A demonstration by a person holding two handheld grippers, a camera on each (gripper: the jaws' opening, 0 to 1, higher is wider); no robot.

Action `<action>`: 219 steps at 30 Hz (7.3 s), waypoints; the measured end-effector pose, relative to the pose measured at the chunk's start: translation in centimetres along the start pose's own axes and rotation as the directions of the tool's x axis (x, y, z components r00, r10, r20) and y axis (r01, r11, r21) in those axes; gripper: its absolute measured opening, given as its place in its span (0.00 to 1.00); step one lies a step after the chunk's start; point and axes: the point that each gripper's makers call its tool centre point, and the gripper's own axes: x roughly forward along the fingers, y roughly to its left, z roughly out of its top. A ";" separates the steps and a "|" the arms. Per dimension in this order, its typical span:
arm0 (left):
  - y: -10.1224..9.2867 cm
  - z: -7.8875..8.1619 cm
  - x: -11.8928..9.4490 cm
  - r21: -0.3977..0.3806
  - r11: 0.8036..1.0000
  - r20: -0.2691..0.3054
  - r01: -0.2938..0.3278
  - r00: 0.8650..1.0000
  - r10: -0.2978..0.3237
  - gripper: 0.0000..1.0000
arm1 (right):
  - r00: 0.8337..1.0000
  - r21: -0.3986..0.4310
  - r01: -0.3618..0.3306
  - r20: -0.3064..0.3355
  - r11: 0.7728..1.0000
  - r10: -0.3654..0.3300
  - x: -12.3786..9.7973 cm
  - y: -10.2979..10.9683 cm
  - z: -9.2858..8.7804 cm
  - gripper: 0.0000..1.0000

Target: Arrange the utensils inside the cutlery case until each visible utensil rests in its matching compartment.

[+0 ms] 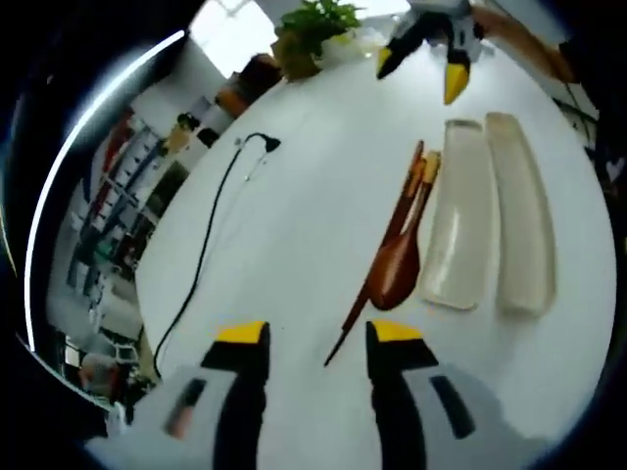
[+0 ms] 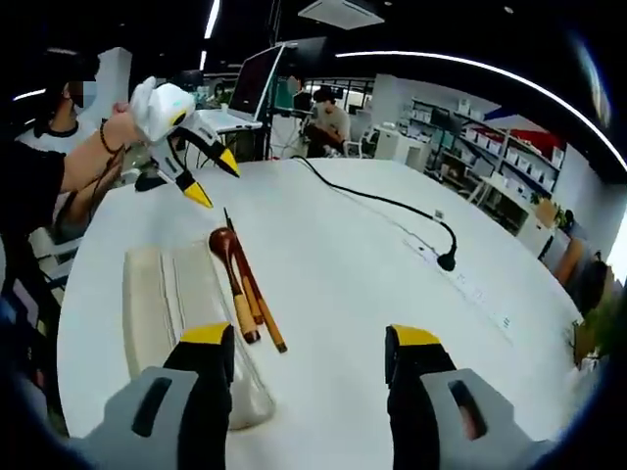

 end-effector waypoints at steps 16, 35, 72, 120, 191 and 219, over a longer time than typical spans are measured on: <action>-1.2 0.4 3.2 0.137 0.970 -0.121 0.201 0.975 -0.185 0.23 | 0.976 -0.095 -0.136 -0.185 0.986 0.117 3.2 0.0 -1.0 0.40; -1.3 0.6 4.9 0.166 0.942 -0.154 0.291 0.951 -0.267 0.21 | 0.937 -0.083 -0.256 -0.268 0.963 0.226 5.9 0.7 -2.3 0.28; -2.3 0.3 4.3 0.234 0.881 -0.267 0.412 0.898 -0.349 0.21 | 0.882 -0.083 -0.352 -0.362 0.932 0.301 6.2 2.2 -3.2 0.13; -2.8 0.2 5.5 0.131 0.860 -0.413 0.494 0.815 -0.405 0.02 | 0.863 -0.228 -0.405 -0.416 0.886 0.287 6.8 1.5 -3.1 0.04; -12.2 4.2 -5.2 0.136 0.838 -0.274 0.528 0.833 -0.480 0.01 | 0.850 -0.266 -0.404 -0.463 0.875 0.251 -4.9 8.0 -3.7 0.04; -16.2 2.7 -3.6 0.083 0.785 -0.259 0.614 0.774 -0.578 0.02 | 0.767 -0.133 -0.505 -0.523 0.853 0.372 -4.8 11.0 -7.7 0.05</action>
